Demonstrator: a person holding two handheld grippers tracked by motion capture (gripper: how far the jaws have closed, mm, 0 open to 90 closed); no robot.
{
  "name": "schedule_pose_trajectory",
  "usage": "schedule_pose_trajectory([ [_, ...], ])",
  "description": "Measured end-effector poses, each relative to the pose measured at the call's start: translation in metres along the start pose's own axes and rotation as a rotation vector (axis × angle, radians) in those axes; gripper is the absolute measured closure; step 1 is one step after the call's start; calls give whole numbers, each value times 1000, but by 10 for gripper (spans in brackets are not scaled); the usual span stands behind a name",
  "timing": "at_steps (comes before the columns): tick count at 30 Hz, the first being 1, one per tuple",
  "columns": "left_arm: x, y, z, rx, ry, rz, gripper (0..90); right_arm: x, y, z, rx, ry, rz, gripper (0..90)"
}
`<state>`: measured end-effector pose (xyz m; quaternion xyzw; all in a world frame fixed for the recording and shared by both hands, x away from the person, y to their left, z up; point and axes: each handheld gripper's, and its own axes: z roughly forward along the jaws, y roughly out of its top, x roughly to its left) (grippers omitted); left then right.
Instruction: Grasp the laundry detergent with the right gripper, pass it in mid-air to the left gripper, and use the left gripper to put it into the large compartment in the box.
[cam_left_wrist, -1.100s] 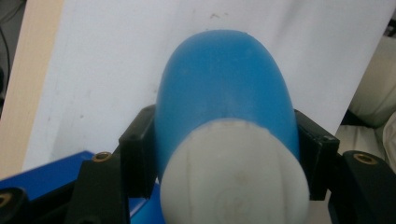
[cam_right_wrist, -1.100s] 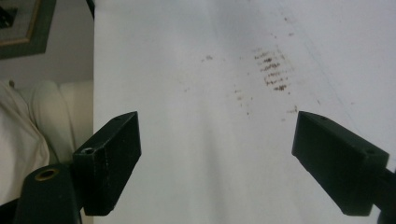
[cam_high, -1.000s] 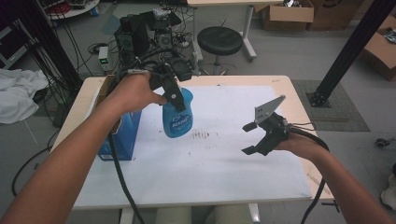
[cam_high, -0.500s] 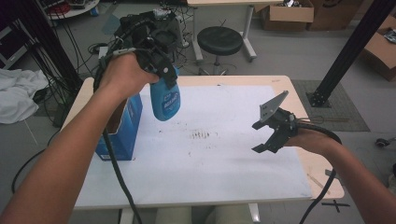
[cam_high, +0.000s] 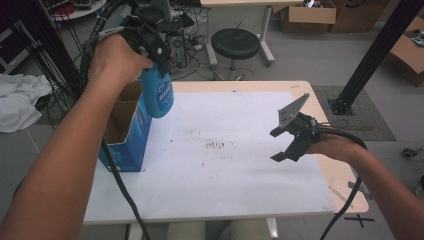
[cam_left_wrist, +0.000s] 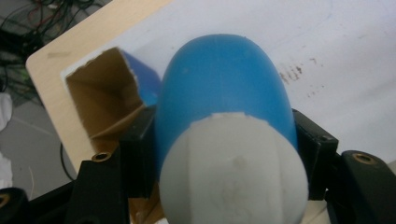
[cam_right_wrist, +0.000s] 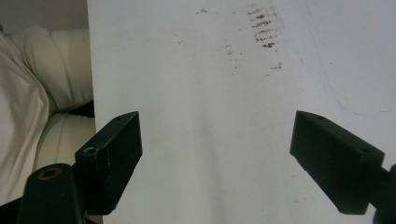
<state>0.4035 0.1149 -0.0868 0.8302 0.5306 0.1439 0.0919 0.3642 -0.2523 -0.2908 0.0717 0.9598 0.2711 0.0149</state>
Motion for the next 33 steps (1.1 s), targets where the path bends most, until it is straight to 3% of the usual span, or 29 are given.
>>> schedule_pose_trajectory([
  [9, 27, -17, -10, 2, 27, -113, 379, 0, -2, -6, -19, 0, -7, 168],
  [18, 53, -33, -3, 20, 61, -215, 380, 0, -7, -6, -24, -2, -7, 168],
  [25, 69, -44, 4, 13, 74, -268, 380, -1, -9, -5, -20, -4, -3, 168],
  [33, 82, -58, 16, 16, 72, -298, 380, 0, -10, -4, -18, -1, -5, 170],
])
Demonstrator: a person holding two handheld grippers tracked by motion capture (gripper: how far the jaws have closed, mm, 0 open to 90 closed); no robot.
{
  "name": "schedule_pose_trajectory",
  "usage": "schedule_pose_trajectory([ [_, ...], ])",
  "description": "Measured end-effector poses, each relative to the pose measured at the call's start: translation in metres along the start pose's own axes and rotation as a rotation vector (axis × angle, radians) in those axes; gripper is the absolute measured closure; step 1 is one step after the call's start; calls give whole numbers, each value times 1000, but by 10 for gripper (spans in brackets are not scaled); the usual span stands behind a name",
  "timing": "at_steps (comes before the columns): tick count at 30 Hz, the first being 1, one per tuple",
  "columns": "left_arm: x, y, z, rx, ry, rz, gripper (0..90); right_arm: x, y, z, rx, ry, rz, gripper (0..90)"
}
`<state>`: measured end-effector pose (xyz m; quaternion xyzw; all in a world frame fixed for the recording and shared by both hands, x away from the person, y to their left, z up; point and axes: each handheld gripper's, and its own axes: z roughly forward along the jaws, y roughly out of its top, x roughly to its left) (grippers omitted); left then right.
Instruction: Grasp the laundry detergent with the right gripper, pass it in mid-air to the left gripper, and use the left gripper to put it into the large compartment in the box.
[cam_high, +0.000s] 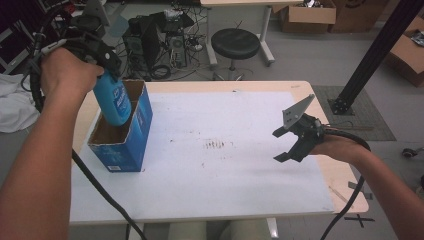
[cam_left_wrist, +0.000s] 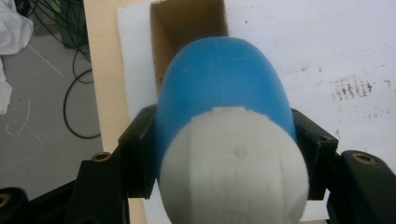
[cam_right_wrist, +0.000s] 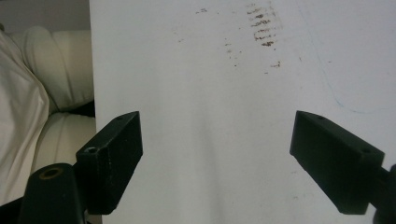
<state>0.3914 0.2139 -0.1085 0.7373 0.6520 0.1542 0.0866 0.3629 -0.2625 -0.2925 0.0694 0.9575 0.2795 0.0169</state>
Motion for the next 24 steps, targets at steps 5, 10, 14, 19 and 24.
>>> schedule_pose_trajectory([
  [5, 7, -5, 15, 5, -3, -14, 380, 0, -2, -1, 5, -1, 9, 170],
  [10, 9, -7, 29, 7, -6, -19, 380, 0, -4, -1, 9, -1, 18, 170],
  [14, 9, -8, 41, 7, -2, -19, 379, 0, -7, 0, 12, -2, 23, 170],
  [19, 10, -11, 58, 20, -3, -24, 380, -1, -9, -4, 14, -8, 31, 170],
  [24, 9, -18, 79, 25, -1, -15, 380, -2, -11, -5, 8, -12, 37, 170],
])
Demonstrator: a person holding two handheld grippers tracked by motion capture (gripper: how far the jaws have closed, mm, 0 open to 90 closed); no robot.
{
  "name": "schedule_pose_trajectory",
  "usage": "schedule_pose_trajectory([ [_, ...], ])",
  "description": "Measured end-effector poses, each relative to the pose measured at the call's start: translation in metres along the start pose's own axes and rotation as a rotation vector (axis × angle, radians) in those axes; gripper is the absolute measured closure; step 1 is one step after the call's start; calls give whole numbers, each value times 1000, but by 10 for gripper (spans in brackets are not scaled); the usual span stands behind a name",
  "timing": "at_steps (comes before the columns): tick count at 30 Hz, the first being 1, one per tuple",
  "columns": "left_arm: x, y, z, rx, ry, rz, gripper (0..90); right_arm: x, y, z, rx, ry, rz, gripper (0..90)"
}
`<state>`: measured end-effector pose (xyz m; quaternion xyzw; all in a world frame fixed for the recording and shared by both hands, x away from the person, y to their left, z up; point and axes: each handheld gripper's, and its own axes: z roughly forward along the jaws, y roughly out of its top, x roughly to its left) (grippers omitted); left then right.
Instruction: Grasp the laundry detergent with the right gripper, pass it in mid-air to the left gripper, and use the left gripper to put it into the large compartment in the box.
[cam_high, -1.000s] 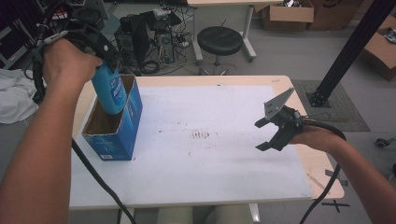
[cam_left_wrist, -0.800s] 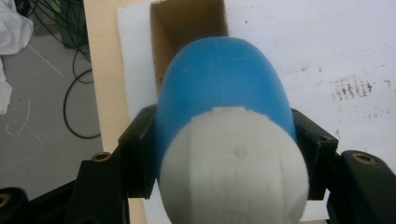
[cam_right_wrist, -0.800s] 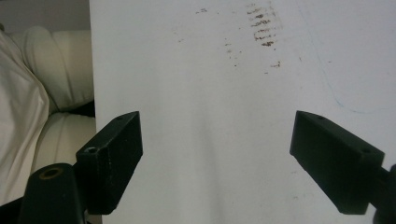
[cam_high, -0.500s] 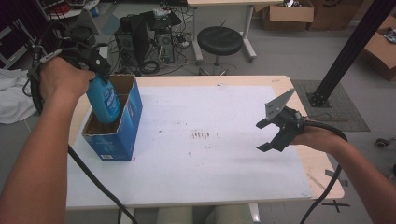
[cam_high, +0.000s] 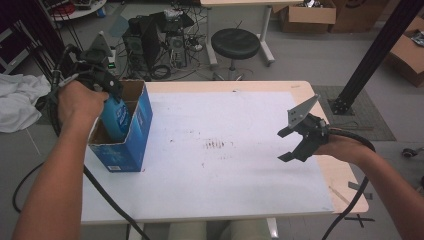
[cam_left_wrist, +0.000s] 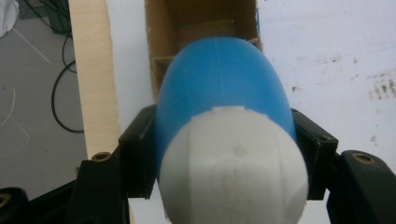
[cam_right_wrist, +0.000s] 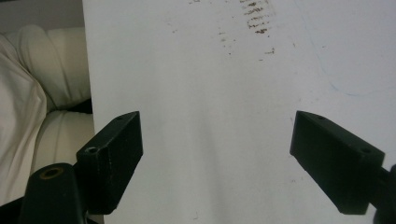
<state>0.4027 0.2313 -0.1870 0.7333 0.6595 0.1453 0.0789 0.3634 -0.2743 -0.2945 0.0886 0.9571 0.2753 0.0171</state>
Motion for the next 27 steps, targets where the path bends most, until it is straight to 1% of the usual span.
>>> schedule_pose_trajectory([
  [7, 4, -12, 30, 4, -15, -6, 380, 1, -2, 2, 3, 3, 4, 170],
  [9, 4, -14, 38, 2, -15, -11, 380, 0, -2, 1, 2, 2, 7, 170],
  [14, 0, -19, 55, 13, -8, -6, 380, 1, -1, 2, 2, 3, 9, 170],
  [17, 0, -21, 63, 21, -18, -10, 380, 1, -2, 3, 0, 8, 15, 170],
  [20, -1, -23, 70, 20, -16, -13, 380, 2, -2, 4, -2, 9, 17, 170],
  [22, -1, -24, 73, 28, -16, -8, 380, 2, -3, 3, -4, 8, 17, 170],
  [25, 0, -26, 77, 34, -21, -13, 380, 2, -4, 3, -1, 9, 25, 170],
  [27, 1, -27, 79, 38, -25, -13, 380, 2, -4, 4, -3, 11, 21, 170],
])
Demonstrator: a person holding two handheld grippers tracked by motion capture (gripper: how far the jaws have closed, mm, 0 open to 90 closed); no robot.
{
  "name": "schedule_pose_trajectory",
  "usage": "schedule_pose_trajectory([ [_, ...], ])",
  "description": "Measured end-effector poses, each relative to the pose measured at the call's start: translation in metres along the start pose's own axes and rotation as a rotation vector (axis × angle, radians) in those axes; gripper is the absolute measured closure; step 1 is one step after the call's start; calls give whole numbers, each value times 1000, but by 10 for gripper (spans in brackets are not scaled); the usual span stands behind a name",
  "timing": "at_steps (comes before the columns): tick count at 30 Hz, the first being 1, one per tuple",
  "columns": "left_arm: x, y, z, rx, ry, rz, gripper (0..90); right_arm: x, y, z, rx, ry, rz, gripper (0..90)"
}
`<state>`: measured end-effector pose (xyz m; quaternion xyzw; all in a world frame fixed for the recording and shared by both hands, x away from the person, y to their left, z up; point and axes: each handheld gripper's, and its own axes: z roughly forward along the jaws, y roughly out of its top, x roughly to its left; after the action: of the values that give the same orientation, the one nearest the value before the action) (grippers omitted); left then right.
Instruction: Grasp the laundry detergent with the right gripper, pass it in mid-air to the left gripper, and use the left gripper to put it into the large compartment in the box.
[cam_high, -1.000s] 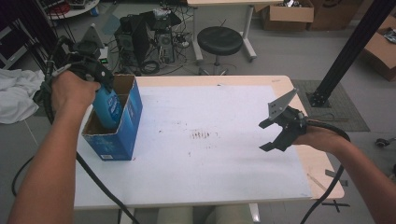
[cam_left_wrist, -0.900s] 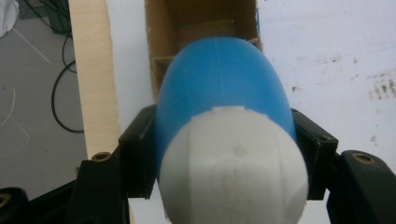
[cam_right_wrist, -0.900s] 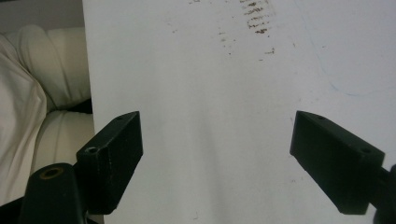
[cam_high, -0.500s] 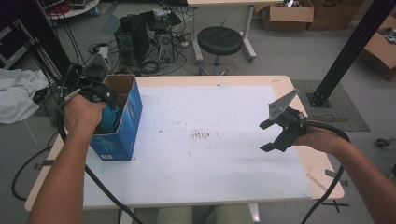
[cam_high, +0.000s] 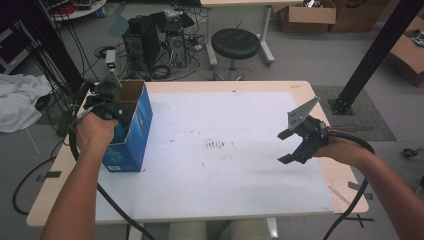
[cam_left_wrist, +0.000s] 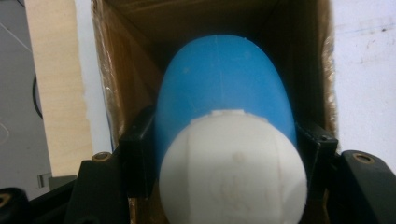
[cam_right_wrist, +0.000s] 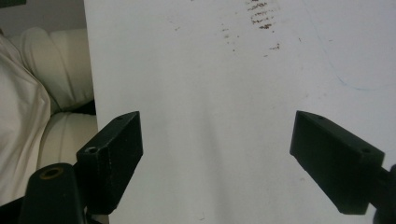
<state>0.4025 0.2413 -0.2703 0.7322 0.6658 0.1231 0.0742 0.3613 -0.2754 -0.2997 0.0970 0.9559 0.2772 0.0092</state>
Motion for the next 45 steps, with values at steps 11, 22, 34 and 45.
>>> schedule_pose_trajectory([
  [11, 0, -3, 10, 13, -4, 8, 379, 0, -1, 1, -4, 1, 8, 169],
  [22, 5, -5, 11, 12, -24, -3, 374, 1, 0, 3, -1, 6, 4, 170],
  [34, 7, -5, 11, 11, -39, -15, 325, 2, 3, 4, 3, 9, 1, 170],
  [45, 8, -5, 2, -11, -41, -16, 298, 3, 6, 6, 0, 12, -7, 170],
])
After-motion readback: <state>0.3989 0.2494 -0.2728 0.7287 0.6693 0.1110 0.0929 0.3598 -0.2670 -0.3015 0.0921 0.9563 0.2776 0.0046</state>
